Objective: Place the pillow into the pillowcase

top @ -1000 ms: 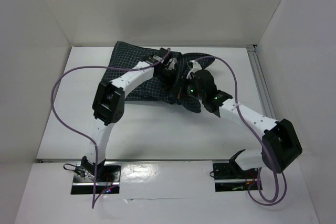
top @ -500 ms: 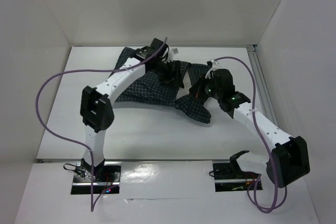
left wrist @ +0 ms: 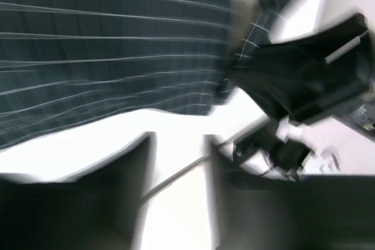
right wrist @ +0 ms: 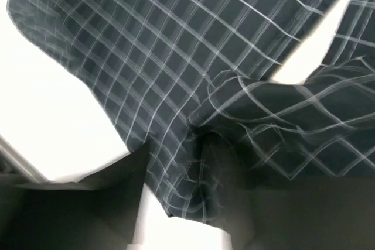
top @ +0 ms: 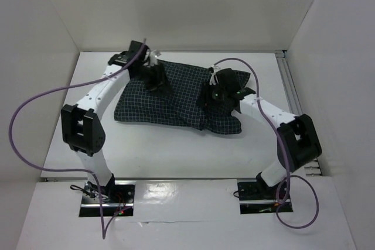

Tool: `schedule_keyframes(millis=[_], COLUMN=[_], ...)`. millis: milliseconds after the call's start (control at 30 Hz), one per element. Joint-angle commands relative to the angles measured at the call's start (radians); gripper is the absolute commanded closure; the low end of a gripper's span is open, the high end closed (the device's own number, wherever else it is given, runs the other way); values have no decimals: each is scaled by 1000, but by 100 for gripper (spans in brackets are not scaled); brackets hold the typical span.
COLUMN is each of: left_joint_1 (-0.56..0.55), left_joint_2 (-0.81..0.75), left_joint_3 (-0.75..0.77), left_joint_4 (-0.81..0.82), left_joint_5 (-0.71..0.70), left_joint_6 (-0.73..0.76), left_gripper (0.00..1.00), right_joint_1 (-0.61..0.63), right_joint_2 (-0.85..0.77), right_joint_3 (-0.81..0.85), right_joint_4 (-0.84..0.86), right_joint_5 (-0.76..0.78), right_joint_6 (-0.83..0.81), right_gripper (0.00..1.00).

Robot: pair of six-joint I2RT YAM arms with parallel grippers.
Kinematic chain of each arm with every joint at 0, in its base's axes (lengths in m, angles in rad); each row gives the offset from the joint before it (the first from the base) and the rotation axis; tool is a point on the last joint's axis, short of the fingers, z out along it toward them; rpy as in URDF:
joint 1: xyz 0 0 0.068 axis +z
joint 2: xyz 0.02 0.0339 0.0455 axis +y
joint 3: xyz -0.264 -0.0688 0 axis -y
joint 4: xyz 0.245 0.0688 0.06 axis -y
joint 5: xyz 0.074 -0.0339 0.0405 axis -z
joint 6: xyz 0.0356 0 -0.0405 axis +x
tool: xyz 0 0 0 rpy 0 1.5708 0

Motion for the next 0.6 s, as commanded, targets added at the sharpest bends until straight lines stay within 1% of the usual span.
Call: schedule_keyframes(millis=[0,33,67,100,133,167,233,267,300,333,367,400,433,467,500,567], left_joint_1=[196,244,331,370,405,460,496,510,533,545,559,583,592,603,603,603], left_joint_2=[-140,-184,-204,-221,-235,-260,-278,-290,-319,-339,-358,-370,-370,-335,-335,-252], left_joint_3=[-94,-172,-212,-252,-330,-370,-441,-514,-551,-595,-684,-721,-776,-787,-788,-788], left_joint_4=[25,35,44,44,58,75,115,132,143,209,250,293,370,391,415,442], left_joint_5=[-96,-106,-116,-143,-143,-143,-191,-220,-300,-315,-315,-304,-291,-280,-265,-264], left_joint_6=[-58,-58,-58,-69,-78,-78,-116,-133,-159,-190,-204,-204,-204,-214,-204,-204], left_gripper=[30,23,16,4,2,1,0,0,0,0,0,0,0,0,0,0], right_joint_1=[13,13,-6,-23,-43,-88,-135,-156,-193,-208,-222,-240,-241,-250,-250,-259], right_joint_2=[-39,-80,-161,-197,-225,-275,-312,-324,-347,-358,-369,-390,-401,-419,-420,-432], right_joint_3=[31,18,7,-5,-5,-20,-35,-45,-72,-92,-138,-164,-218,-245,-270,-324], right_joint_4=[-80,-80,-92,-120,-143,-166,-222,-242,-277,-288,-298,-298,-307,-307,-296,-296], right_joint_5=[93,189,238,274,308,356,388,388,399,399,384,373,358,346,332,292], right_joint_6=[-20,-20,-8,-8,3,3,27,27,46,78,92,119,133,144,159,159], right_gripper=[35,11,5,0,0,0,0,0,0,0,0,0,0,0,0,0])
